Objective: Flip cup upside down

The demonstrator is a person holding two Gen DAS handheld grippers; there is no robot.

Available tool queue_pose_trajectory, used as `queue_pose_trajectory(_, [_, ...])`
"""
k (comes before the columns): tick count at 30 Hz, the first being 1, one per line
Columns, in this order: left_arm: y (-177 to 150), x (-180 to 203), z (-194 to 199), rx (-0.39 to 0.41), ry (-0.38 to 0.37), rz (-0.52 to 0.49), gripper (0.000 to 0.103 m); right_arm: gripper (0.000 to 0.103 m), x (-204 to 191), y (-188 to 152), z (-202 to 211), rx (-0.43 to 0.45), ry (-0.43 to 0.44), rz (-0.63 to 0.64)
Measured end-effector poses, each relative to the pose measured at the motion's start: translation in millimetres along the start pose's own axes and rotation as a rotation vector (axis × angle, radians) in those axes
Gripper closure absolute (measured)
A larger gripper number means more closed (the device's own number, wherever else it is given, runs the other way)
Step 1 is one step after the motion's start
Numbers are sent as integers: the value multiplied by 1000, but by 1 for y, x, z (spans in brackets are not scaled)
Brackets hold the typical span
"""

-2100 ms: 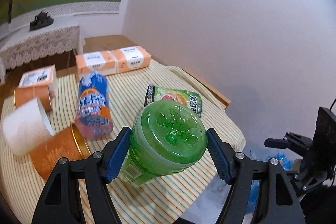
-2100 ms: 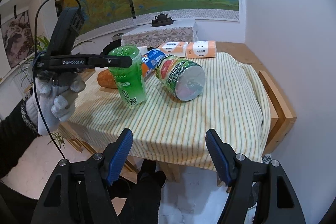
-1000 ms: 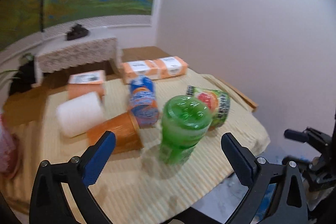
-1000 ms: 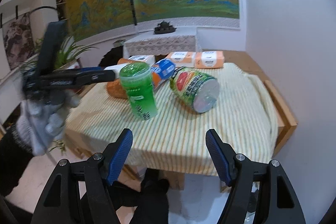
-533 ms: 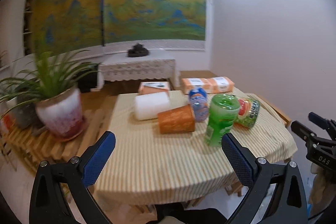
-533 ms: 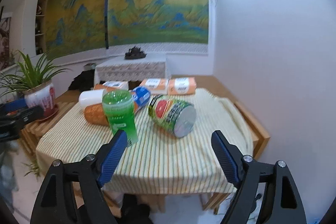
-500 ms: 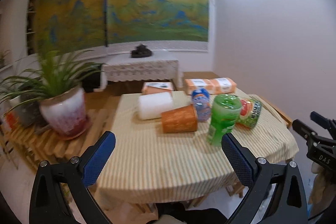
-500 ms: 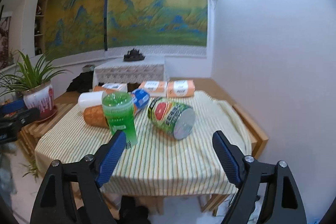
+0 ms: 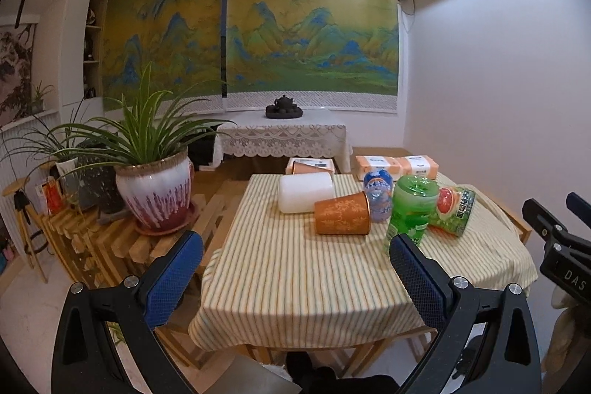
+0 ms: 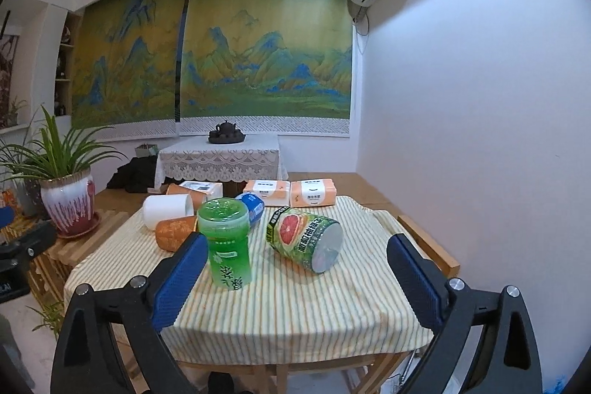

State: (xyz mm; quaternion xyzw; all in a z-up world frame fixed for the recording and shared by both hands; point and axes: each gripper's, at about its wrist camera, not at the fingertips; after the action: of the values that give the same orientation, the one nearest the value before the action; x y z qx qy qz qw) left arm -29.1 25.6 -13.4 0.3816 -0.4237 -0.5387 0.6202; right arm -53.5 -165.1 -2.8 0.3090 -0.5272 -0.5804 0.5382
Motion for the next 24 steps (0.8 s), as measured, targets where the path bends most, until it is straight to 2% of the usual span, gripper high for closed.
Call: queue_pose_trajectory(24, [3,4,6,32,10,11,1,7,1,-3,5,-1,9,-2])
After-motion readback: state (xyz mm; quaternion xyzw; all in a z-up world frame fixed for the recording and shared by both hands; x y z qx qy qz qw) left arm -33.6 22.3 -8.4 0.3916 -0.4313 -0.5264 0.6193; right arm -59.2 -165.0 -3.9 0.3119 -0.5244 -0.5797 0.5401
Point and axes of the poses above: each gripper's, at about its wrist camera, not at the fingertips, and z roughly against the way its jaws point, x to its right, y to its top, and after that the axes turned 7 degrees about z, right-handed
